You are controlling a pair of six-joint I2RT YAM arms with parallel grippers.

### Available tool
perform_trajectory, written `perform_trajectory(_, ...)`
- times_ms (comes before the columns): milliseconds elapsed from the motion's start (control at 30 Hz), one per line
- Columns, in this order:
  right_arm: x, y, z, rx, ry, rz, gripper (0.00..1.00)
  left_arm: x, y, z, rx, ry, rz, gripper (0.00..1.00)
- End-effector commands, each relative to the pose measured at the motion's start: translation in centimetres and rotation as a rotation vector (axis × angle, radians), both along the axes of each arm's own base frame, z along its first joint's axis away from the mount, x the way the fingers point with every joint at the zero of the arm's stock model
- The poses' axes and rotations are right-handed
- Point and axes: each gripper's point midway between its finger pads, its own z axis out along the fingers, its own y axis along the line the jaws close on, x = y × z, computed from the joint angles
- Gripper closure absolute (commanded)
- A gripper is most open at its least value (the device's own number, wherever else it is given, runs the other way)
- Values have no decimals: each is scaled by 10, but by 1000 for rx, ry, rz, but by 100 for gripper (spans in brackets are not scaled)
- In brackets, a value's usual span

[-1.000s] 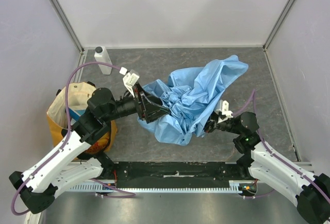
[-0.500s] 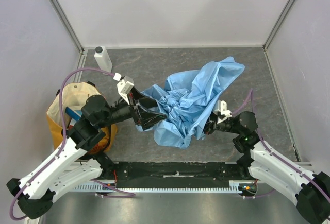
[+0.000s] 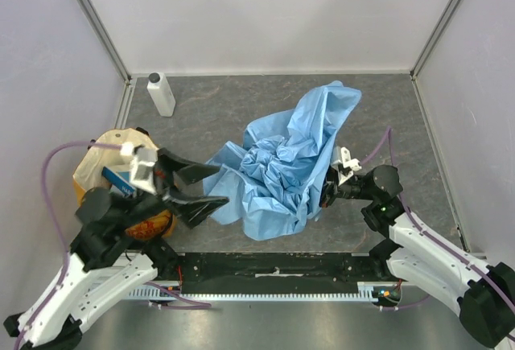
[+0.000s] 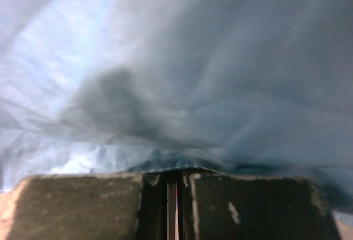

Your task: Put away the umbrella

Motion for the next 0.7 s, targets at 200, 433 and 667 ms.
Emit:
perform_trajectory(200,-14,0,51,84,-82,88,100,-25,-13,-3,48,-98,-183,5)
perform_trajectory(433,-13,0,47,71,-75,88,100,-14,-37,4,49,-62,-259,4)
perform_trajectory(667,-11,2,44,63,-75,95,100,-17,-49,9,-15,-54,-343,4)
